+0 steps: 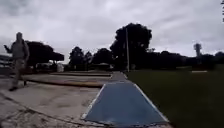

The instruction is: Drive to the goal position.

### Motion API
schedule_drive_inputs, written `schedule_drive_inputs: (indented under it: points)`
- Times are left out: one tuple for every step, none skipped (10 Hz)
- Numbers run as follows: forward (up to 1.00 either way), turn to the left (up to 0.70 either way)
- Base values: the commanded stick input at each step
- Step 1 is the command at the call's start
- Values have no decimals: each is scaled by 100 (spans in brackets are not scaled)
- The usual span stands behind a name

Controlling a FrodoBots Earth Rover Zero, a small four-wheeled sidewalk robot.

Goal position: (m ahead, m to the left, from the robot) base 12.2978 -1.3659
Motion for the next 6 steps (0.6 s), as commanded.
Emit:
schedule_drive_inputs:
  points:
    - [50,-14]
    - [50,-46]
    - [50,-10]
    - [50,0]
    - [50,0]
    - [50,0]
